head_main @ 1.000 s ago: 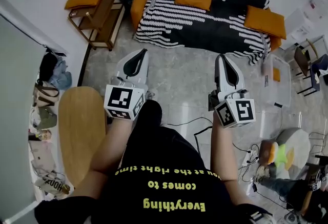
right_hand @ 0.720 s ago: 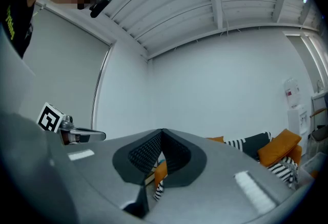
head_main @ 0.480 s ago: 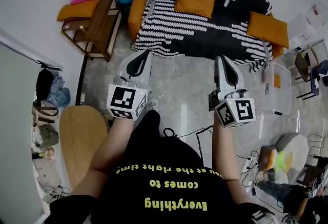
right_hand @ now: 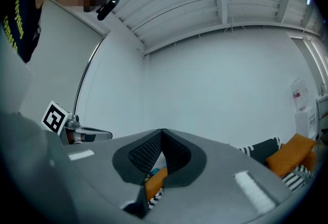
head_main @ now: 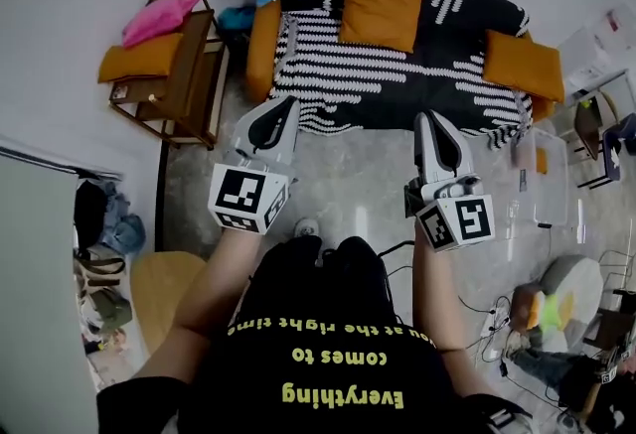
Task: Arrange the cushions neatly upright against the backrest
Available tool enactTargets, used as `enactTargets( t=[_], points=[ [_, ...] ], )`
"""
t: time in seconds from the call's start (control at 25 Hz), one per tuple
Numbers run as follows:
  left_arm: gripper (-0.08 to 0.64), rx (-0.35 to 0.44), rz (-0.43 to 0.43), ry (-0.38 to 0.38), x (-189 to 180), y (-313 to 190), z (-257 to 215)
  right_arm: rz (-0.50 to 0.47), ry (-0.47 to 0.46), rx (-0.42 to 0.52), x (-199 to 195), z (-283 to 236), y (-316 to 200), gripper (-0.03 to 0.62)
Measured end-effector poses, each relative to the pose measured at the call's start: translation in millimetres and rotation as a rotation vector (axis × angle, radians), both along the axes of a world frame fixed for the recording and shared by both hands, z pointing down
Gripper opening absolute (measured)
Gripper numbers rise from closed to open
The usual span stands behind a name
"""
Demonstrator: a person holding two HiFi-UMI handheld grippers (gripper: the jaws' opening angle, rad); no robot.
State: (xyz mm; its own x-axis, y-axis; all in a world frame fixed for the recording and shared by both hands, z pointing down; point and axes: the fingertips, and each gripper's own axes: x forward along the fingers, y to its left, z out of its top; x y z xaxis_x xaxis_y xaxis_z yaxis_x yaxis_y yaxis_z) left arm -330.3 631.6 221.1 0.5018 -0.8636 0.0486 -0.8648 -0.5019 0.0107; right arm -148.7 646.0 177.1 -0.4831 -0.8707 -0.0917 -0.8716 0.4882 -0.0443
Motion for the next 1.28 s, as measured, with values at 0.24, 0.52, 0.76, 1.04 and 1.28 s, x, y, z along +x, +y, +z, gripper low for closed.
enactTargets(
  t=[0.24, 0.52, 0.76, 1.04, 1.28],
  points=[
    [-0.002, -0.032, 0.006, 0.009, 0.9, -49.9, 11.4, 0.034, 0.01, -0.034, 10.2, 10.7, -46.8, 0.009],
    [-0.002, -0.034, -0.037, 0.011, 12.0, -130.2, 19.4, 0.001, 0.006, -0.036, 25.4, 19.6, -136.5, 0.009],
    [-0.002, -0.008, -0.09, 0.007, 34.5, -219.5, 6.8, -0.058, 0.004, -0.012, 53.8, 9.4, -234.1, 0.01],
    [-0.002, -0.008, -0.153, 0.016, 58.5, -293.4, 6.7, -0.095, -0.006, -0.004, 85.9, 7.9, -321.5, 0.011],
    [-0.002, -0.022, -0.165, 0.012, 64.2, -346.2, 11.0, -0.106, -0.019, -0.019, 89.1, 14.8, -374.6, 0.011]
  ],
)
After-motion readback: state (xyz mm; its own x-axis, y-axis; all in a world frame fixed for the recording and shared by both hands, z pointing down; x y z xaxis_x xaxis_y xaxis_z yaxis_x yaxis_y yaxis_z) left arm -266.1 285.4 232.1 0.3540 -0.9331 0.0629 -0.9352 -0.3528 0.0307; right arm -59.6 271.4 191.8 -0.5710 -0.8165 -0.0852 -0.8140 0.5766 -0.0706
